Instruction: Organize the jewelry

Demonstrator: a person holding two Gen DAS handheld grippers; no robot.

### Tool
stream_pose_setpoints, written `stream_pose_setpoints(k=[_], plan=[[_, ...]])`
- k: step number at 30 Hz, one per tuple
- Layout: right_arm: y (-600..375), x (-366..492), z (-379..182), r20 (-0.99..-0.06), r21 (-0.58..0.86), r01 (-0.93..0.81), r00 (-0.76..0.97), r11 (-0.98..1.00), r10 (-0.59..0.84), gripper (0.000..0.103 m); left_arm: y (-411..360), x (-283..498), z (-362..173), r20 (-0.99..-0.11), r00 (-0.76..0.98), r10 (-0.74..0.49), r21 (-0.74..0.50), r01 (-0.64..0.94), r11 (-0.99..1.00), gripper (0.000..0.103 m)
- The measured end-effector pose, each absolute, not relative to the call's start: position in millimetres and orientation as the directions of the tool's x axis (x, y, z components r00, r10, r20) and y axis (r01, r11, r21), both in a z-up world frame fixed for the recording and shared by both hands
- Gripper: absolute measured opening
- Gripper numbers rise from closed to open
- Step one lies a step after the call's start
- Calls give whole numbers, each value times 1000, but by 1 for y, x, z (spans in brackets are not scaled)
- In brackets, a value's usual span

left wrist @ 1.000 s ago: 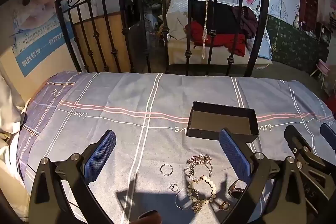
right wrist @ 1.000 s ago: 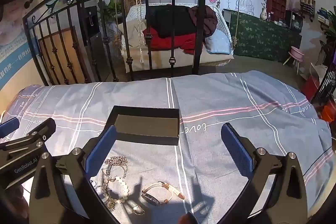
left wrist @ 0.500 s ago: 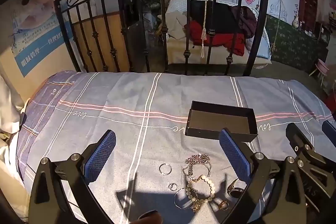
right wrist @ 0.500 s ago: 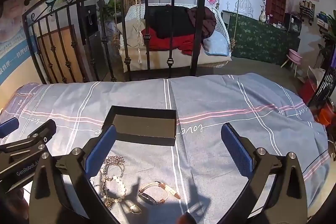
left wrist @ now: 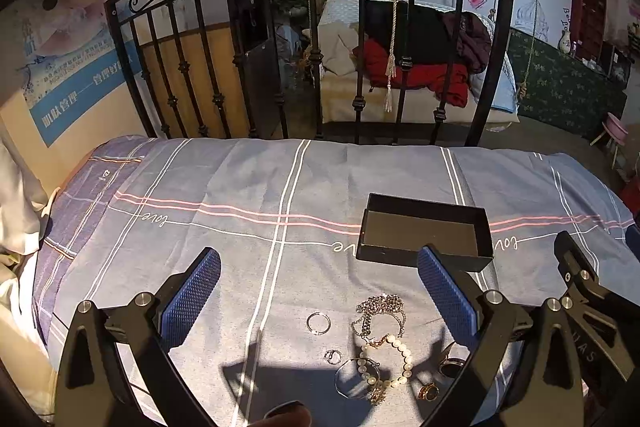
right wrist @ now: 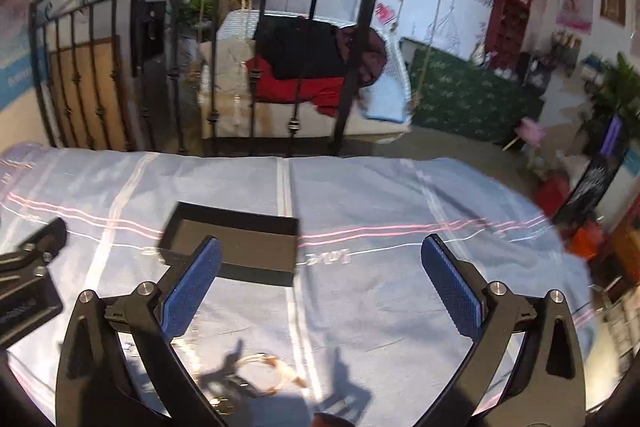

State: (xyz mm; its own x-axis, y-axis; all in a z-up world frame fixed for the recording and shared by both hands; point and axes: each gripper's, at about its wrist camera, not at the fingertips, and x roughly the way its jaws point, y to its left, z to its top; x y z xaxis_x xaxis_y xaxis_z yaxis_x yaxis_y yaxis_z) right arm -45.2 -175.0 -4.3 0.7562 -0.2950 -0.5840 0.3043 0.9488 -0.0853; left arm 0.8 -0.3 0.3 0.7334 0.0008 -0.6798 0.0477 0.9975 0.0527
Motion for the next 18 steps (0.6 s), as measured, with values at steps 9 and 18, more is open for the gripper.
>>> stream_pose_setpoints(k=[9, 18], plan=[[-186, -58, -3, -545, 23, 384, 779, 923, -310, 99, 5, 0, 1, -678, 735, 10, 57, 39, 998, 97], [-186, -45, -10, -627, 55, 258, 761, 965, -167, 99, 8, -2, 1, -679, 734, 3, 49, 40, 998, 97]])
